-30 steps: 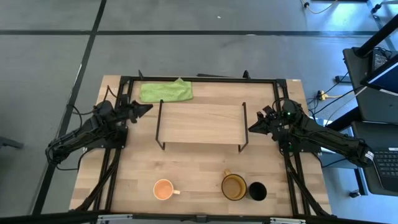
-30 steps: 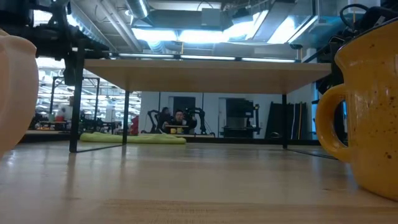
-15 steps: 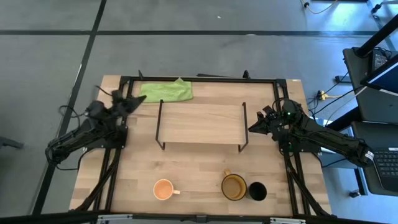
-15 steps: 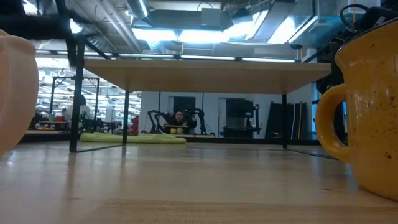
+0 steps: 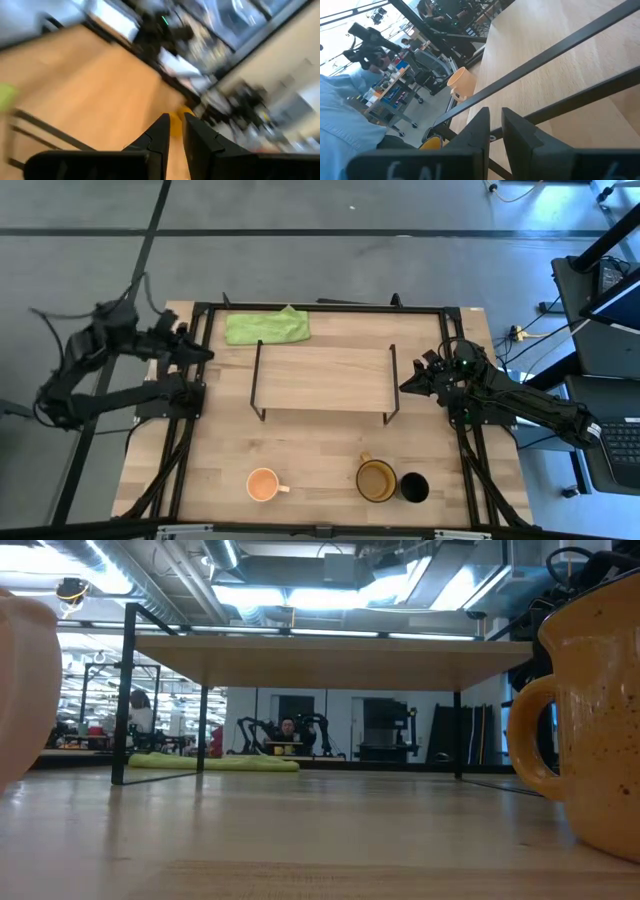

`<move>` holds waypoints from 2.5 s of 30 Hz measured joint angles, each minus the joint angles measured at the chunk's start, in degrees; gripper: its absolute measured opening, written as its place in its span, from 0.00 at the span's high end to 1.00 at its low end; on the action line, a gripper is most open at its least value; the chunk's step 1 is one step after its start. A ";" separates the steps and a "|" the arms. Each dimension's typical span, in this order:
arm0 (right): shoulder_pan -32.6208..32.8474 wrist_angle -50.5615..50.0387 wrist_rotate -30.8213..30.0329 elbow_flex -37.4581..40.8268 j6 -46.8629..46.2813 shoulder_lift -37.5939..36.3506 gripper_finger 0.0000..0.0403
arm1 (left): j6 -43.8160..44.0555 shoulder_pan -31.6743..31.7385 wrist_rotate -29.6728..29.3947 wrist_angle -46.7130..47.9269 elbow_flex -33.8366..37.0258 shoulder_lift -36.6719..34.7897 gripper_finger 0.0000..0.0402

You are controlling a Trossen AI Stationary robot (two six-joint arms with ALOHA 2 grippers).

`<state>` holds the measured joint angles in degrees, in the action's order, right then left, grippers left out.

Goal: Stack small to large cups/mugs on shelf
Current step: Put the light yellow mug on the shelf

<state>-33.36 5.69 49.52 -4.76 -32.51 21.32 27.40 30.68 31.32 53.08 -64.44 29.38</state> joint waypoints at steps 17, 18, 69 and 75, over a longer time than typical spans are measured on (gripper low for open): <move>-0.01 0.00 0.00 0.01 0.00 0.00 0.87 | -19.21 -34.32 -18.94 29.12 -17.49 35.19 0.89; 0.01 0.00 0.00 0.00 0.00 -0.01 0.87 | -18.87 -37.03 -21.01 29.47 -17.47 36.63 0.89; 0.00 0.00 0.00 -0.01 0.00 -0.02 0.87 | 83.91 -78.41 -40.33 8.68 -14.61 69.68 0.67; 0.00 0.00 0.00 0.00 0.00 -0.02 0.87 | 84.75 -78.36 -40.47 5.54 -11.74 69.67 0.67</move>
<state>-33.35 5.69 49.52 -4.76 -32.51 21.31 112.15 -47.68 -9.15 58.63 -76.18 99.05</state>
